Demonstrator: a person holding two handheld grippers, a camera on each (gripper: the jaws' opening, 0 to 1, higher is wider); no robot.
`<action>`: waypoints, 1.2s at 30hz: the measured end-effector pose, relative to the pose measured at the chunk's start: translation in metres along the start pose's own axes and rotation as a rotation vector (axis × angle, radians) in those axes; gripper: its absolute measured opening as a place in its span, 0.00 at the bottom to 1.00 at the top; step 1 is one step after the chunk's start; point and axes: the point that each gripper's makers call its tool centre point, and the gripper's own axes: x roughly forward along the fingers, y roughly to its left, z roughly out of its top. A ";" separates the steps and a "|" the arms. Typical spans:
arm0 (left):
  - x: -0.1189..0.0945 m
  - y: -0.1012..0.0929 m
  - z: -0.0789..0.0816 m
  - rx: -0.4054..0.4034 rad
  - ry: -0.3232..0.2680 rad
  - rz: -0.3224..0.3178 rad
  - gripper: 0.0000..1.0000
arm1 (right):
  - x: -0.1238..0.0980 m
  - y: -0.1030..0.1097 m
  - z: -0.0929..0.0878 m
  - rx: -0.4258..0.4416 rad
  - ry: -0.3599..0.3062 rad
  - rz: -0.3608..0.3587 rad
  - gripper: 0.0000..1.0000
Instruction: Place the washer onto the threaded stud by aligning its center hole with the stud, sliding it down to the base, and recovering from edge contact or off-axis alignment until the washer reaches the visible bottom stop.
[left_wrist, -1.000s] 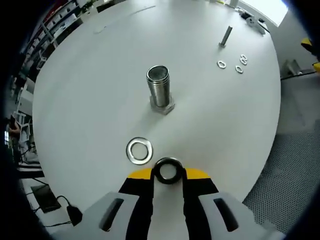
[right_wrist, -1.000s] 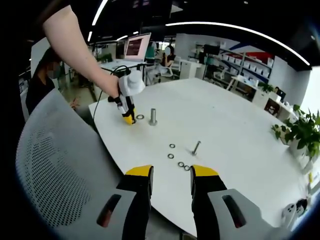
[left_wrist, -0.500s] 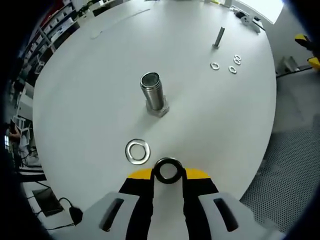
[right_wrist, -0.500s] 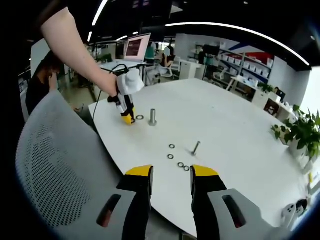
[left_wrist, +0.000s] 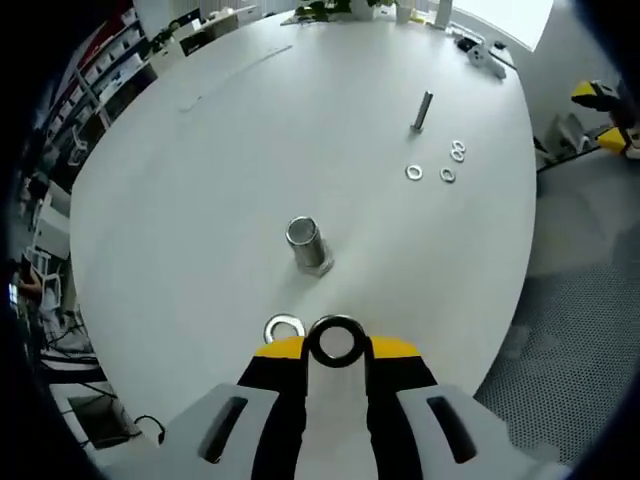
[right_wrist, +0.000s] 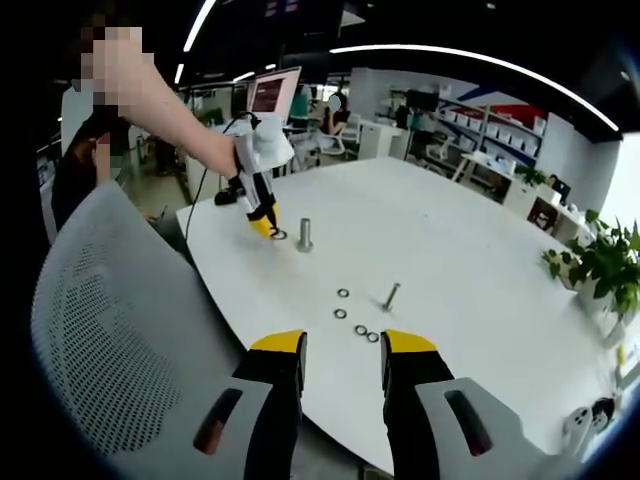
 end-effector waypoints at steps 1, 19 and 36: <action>-0.002 0.000 0.003 0.006 -0.007 0.002 0.19 | 0.000 0.000 0.000 0.000 0.000 0.000 0.32; -0.016 0.014 0.051 0.063 -0.092 0.035 0.19 | 0.000 0.000 0.001 -0.002 -0.002 -0.001 0.32; -0.001 0.014 0.060 0.083 -0.057 0.033 0.19 | -0.001 -0.001 0.001 0.000 -0.008 -0.003 0.32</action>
